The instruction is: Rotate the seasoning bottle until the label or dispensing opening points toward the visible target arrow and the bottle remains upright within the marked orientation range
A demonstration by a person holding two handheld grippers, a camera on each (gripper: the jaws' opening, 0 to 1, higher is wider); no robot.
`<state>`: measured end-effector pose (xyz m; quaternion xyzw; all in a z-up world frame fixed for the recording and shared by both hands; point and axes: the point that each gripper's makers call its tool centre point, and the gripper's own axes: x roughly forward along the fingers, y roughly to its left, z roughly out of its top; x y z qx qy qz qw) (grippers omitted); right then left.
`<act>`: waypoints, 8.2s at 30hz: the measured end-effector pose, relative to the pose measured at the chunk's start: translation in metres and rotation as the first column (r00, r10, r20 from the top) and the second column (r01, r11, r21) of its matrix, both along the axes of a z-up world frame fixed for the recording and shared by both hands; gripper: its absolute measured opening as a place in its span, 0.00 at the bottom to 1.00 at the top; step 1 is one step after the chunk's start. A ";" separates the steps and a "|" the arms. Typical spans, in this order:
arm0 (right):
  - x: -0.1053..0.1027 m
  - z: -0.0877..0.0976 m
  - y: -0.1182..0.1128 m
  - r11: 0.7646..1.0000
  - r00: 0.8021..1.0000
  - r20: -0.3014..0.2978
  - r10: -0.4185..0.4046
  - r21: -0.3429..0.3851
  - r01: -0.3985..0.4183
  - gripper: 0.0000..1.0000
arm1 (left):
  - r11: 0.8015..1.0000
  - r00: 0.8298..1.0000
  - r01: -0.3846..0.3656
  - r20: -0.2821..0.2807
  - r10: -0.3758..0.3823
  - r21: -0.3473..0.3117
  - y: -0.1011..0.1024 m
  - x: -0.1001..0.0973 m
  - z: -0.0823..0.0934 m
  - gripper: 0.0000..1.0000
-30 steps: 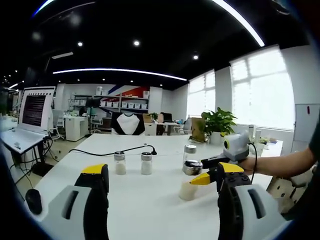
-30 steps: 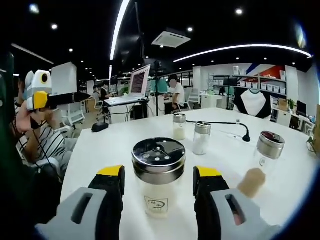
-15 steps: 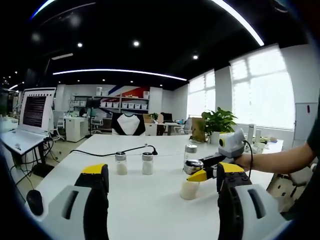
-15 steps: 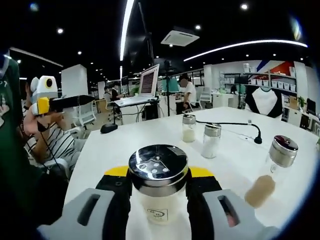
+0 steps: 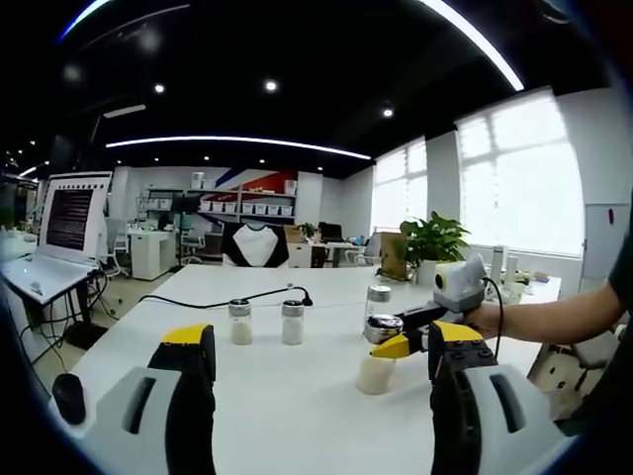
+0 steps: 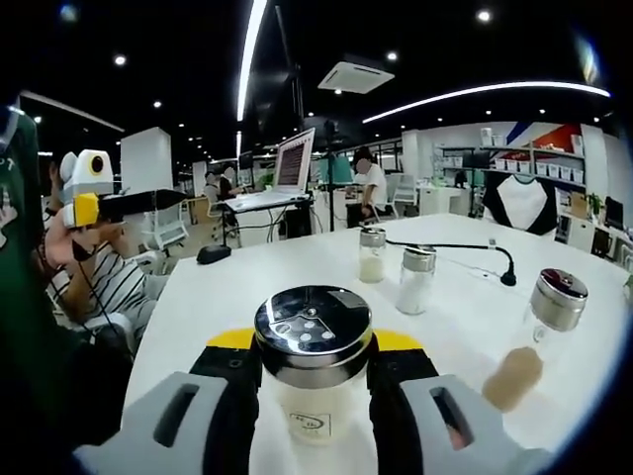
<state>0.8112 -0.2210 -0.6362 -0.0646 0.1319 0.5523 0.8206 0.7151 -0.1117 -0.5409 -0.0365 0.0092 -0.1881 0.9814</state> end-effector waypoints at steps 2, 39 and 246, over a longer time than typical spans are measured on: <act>0.000 0.000 -0.001 1.000 1.000 0.001 -0.009 0.007 0.009 0.41 | 1.000 1.000 0.002 0.002 -0.002 0.000 -0.001 0.000 0.001 0.94; 0.019 -0.003 -0.009 0.926 0.925 0.048 -0.377 0.021 0.377 0.40 | 1.000 1.000 0.010 -0.005 -0.010 -0.009 -0.005 -0.001 -0.001 0.94; -0.037 0.034 -0.116 0.804 0.810 -0.053 -0.584 0.100 0.586 0.58 | 1.000 0.999 0.007 -0.034 -0.007 -0.023 -0.007 0.001 -0.014 0.92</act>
